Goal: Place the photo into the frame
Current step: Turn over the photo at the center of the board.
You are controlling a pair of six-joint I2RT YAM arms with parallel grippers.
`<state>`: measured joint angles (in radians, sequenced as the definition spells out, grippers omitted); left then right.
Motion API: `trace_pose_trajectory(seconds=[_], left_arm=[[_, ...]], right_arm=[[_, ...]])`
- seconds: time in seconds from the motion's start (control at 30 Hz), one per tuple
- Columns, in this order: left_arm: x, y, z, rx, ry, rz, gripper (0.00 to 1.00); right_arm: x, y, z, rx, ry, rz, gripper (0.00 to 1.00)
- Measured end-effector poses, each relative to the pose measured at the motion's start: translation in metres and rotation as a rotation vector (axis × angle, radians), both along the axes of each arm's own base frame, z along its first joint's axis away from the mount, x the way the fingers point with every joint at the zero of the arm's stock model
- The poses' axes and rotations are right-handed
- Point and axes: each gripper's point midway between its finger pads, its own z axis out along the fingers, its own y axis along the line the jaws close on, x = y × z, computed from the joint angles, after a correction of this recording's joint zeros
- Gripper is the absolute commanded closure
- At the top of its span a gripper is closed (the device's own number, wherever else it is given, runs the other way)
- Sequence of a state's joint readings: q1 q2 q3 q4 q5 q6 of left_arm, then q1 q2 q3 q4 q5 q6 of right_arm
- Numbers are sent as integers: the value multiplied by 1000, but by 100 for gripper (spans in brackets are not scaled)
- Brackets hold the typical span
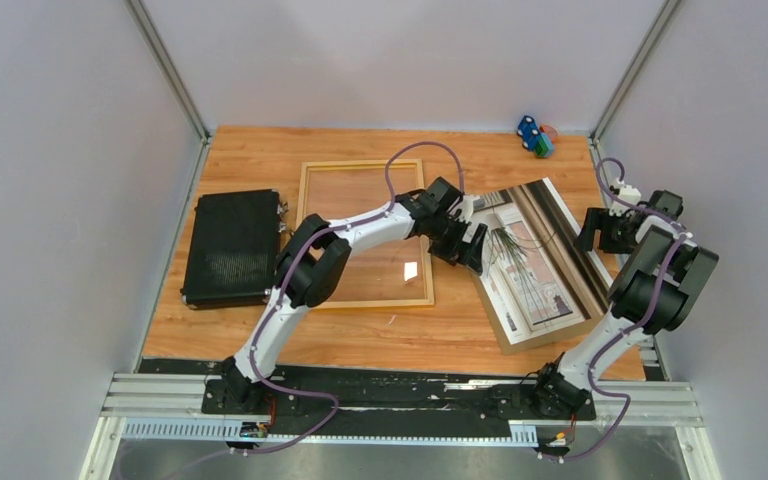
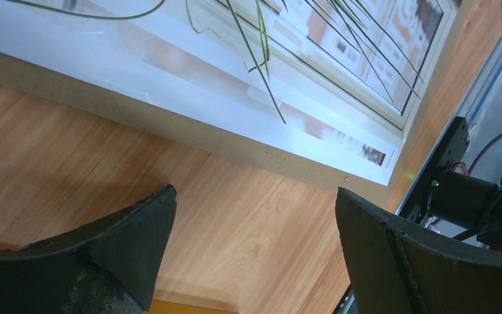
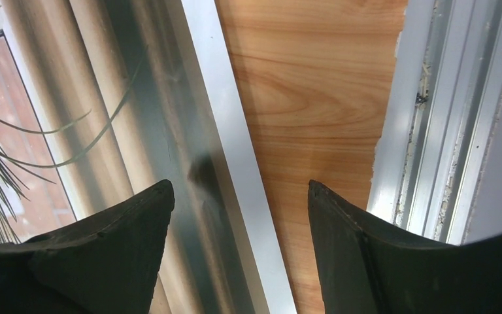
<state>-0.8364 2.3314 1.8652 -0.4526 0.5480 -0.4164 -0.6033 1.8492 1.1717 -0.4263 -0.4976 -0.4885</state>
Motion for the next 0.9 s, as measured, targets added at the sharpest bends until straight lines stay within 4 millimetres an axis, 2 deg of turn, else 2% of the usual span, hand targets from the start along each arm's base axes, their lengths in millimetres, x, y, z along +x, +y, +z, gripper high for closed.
trace_pose_trajectory(seconds=[0.2, 0.43, 0.9], left_arm=[[-4, -10, -1, 4, -22, -7, 0], [-2, -14, -7, 78, -148, -5, 0], [-2, -6, -4, 112, -199, 1, 0]], right_arm=[[-2, 4, -6, 23, -1, 37, 29], [1, 9, -6, 47, -16, 60, 30], [0, 13, -6, 69, -18, 71, 31]])
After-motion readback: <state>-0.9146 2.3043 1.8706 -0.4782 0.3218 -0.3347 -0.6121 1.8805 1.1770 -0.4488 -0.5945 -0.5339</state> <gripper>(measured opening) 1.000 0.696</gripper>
